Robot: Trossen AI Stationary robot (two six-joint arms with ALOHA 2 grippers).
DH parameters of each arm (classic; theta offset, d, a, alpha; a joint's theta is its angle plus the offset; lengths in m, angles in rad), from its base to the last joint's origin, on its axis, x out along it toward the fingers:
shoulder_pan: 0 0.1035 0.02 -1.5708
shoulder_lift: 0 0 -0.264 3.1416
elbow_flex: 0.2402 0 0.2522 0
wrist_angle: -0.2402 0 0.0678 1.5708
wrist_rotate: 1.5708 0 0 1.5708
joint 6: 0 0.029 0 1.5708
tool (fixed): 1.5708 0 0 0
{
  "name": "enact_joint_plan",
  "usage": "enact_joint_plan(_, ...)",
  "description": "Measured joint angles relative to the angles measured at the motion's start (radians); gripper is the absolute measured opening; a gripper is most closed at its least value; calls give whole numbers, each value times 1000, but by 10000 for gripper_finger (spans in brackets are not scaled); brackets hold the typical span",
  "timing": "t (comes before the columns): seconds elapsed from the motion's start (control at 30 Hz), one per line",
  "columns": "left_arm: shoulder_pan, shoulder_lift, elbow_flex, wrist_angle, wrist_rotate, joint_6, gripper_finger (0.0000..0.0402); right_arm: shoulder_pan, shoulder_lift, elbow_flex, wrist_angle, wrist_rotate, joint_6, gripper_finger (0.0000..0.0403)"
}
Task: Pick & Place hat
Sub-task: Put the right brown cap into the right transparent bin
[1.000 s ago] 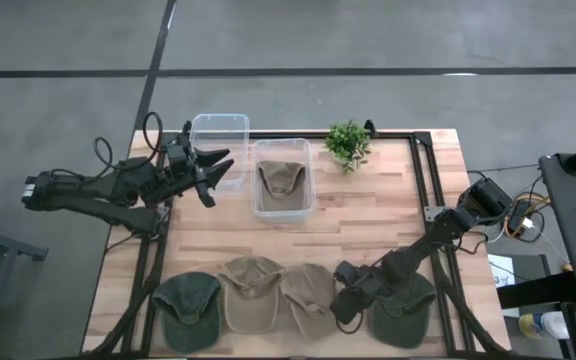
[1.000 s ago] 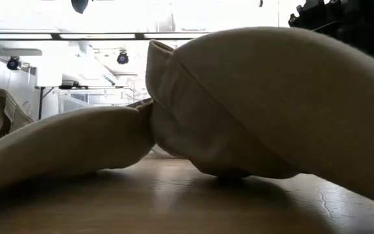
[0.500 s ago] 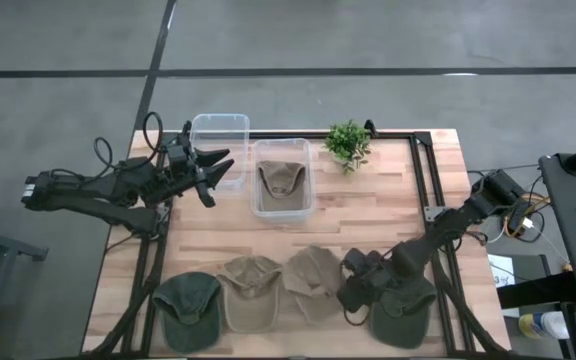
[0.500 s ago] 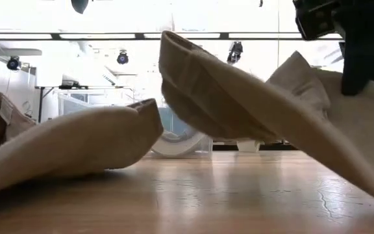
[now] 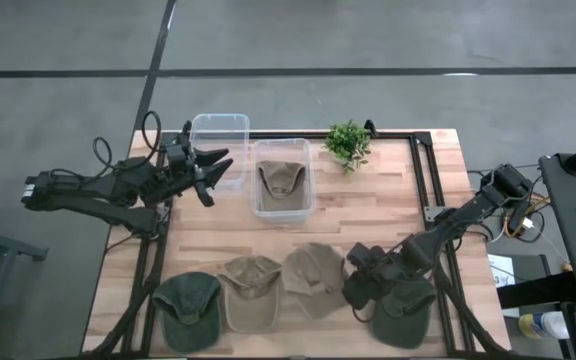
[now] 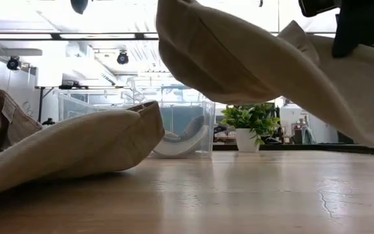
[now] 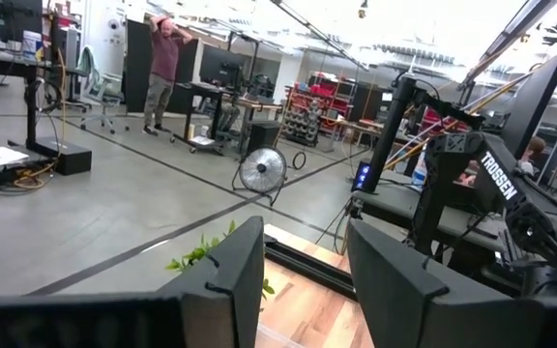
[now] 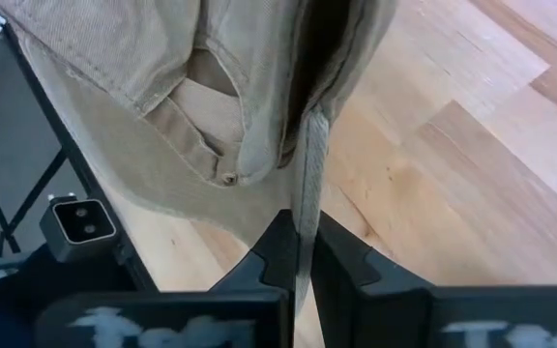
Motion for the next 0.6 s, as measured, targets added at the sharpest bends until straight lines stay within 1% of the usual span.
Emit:
enact_joint_plan(0.07,0,1,0,0,0,0,145,2,0,1,0,-4,-5,13)
enact_joint_plan(0.27,0,0,0,-1,0,-1,145,2,0,4,0,-76,-35,13)
enact_joint_plan(0.6,-1,2,0,-1,0,10,145,2,-50,4,0,-66,-105,13)
